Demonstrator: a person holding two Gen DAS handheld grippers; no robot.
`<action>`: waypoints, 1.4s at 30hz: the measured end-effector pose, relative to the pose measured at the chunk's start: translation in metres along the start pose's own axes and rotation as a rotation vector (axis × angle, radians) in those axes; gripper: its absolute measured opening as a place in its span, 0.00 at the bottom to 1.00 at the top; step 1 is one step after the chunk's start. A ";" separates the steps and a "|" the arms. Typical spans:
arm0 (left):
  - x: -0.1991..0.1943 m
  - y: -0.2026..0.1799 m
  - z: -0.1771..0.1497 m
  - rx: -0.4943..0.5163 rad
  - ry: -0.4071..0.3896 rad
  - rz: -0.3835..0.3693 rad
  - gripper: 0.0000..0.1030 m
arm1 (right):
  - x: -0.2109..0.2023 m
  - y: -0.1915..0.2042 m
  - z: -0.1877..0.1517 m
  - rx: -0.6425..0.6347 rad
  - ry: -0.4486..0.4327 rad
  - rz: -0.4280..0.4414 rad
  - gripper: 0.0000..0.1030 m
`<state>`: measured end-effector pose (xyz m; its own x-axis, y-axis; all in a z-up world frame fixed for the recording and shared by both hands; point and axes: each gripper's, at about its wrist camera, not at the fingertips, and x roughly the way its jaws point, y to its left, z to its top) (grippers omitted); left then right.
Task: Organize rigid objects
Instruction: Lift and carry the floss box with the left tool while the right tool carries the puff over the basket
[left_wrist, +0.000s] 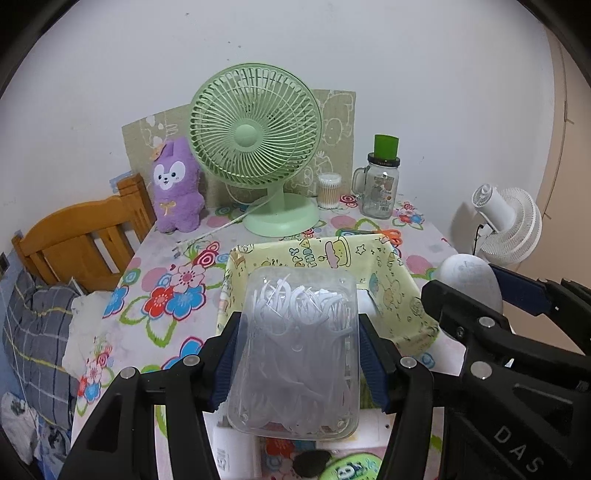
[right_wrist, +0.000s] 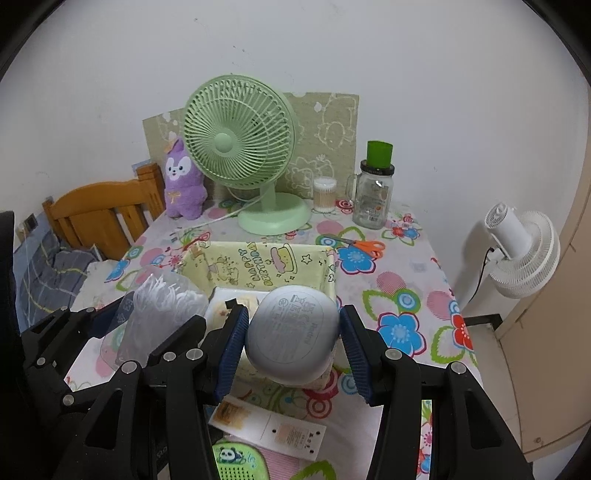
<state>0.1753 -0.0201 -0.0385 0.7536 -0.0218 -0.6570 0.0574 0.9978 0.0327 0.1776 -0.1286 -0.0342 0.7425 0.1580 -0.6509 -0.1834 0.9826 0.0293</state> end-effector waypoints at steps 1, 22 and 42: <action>0.004 0.001 0.003 0.001 0.003 -0.004 0.59 | 0.003 -0.001 0.002 0.006 0.004 0.005 0.53; 0.080 0.017 0.035 -0.010 0.075 -0.028 0.59 | 0.082 -0.006 0.036 0.044 0.070 -0.006 0.53; 0.132 0.014 0.026 -0.012 0.199 0.010 0.61 | 0.154 -0.004 0.033 0.042 0.181 0.041 0.53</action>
<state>0.2925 -0.0110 -0.1049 0.6095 -0.0006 -0.7928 0.0420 0.9986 0.0316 0.3139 -0.1048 -0.1090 0.6061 0.1819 -0.7743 -0.1811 0.9795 0.0883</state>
